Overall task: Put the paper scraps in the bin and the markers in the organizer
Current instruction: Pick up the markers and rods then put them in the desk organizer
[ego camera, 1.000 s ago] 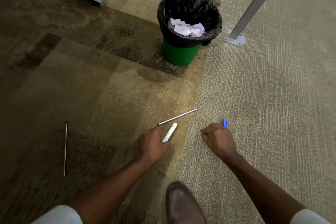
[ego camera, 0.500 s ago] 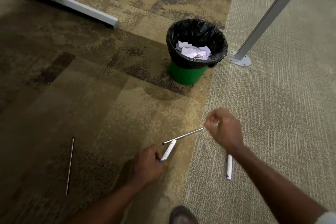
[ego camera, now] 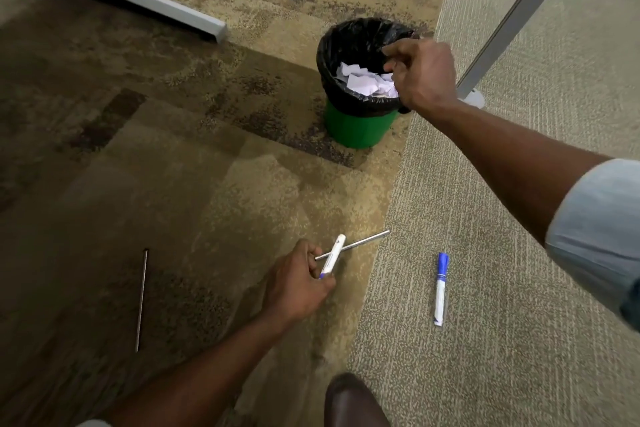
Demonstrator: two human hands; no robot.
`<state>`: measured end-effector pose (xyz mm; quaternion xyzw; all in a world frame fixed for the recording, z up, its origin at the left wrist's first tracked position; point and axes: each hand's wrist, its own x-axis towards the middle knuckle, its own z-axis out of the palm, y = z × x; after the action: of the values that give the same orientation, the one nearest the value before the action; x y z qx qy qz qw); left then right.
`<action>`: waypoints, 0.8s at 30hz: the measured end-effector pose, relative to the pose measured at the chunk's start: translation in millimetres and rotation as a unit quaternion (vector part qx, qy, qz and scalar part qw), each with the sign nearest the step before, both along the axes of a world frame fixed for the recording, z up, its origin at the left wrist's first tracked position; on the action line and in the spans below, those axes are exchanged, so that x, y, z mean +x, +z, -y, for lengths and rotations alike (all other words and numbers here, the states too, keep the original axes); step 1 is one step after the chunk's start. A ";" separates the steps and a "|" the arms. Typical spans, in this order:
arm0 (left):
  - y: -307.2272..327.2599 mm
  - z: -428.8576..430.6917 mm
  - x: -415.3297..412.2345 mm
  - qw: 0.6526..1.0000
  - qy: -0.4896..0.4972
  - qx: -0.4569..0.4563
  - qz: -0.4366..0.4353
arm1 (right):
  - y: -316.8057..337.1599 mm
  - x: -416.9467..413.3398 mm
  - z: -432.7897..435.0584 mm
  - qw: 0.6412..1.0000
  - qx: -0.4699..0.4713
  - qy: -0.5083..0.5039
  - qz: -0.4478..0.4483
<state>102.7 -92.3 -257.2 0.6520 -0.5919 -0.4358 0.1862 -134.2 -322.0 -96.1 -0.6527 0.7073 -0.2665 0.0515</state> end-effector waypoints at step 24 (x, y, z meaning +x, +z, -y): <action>-10.4 -3.9 -17.8 0.981 0.089 0.074 -0.153 | -183.9 -59.0 -308.8 0.937 0.230 -0.258 0.046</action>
<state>84.9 -88.4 -267.6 0.6396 -0.4623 -0.5548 0.2634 -193.2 -13.2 -279.9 -0.4054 0.8901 -0.1307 0.1623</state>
